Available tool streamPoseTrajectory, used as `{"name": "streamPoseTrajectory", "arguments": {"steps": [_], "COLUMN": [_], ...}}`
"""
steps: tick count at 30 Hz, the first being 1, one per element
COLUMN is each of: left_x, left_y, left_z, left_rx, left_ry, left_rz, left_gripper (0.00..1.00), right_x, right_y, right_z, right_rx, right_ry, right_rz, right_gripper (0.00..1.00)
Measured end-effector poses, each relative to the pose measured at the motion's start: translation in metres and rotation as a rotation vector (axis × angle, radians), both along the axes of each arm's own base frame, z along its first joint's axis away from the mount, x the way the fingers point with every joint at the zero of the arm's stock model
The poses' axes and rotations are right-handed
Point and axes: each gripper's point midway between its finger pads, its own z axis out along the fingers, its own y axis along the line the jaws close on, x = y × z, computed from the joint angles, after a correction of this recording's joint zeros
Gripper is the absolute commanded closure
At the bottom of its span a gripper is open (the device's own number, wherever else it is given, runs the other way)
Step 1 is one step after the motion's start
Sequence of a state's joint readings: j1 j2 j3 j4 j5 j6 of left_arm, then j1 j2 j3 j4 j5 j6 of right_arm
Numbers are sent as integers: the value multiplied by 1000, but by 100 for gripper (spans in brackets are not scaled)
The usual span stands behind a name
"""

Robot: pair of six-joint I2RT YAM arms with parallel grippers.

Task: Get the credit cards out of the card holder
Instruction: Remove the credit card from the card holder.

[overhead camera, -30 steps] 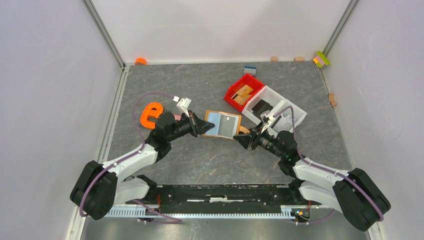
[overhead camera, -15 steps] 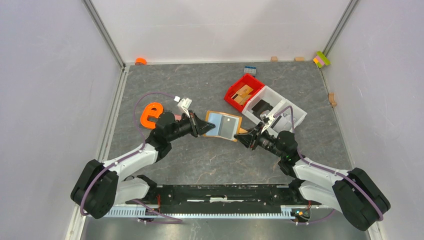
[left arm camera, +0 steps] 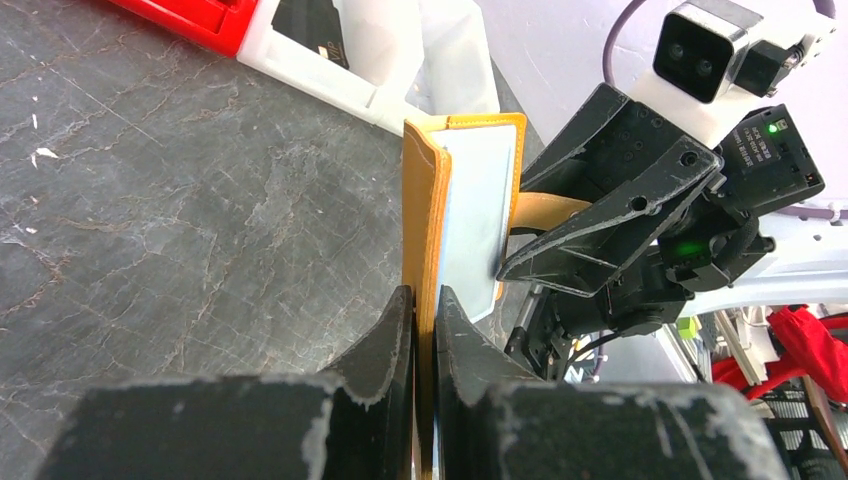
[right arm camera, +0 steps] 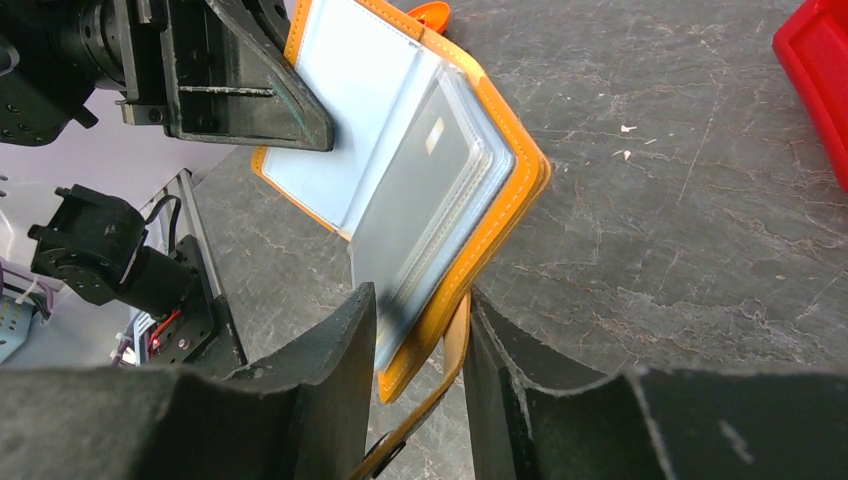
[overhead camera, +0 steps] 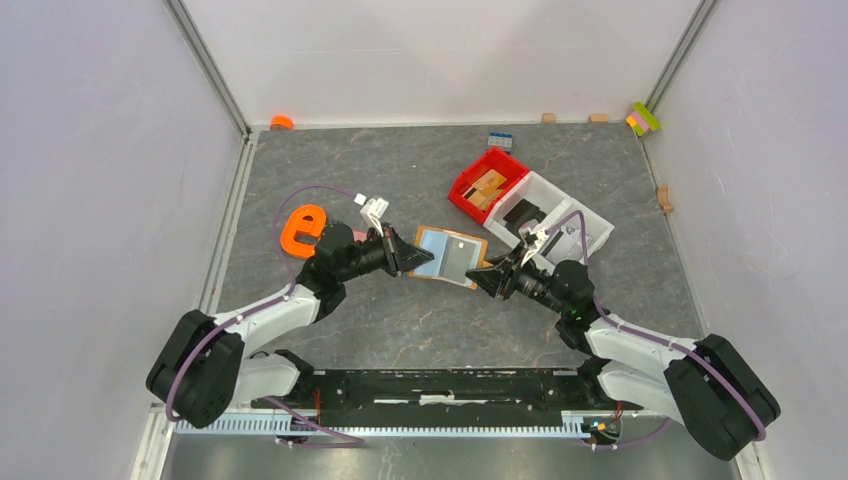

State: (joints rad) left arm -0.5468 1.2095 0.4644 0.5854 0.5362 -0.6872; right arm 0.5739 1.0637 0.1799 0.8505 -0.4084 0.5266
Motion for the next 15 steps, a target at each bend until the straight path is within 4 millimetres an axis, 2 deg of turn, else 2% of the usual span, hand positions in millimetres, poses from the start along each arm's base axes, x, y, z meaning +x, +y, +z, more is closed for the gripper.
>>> {"name": "streamPoseTrajectory", "arguments": {"steps": [3,6,15], "left_x": [0,-1,2], "left_y": [0,-1,-1], "left_z": [0,0,-1], "left_rx": [-2,-3,5], "left_ry": [4,5,15], "left_rz": [-2,-5,3], "left_gripper": [97,98,98], "right_x": [1,1,-1], "right_y": [0,1,1], "right_z": [-1,0,16], "right_rx": [-3,-2,30], "right_ry": [4,3,-45], "right_rz": [0,1,7], "right_gripper": [60,69,68]}}
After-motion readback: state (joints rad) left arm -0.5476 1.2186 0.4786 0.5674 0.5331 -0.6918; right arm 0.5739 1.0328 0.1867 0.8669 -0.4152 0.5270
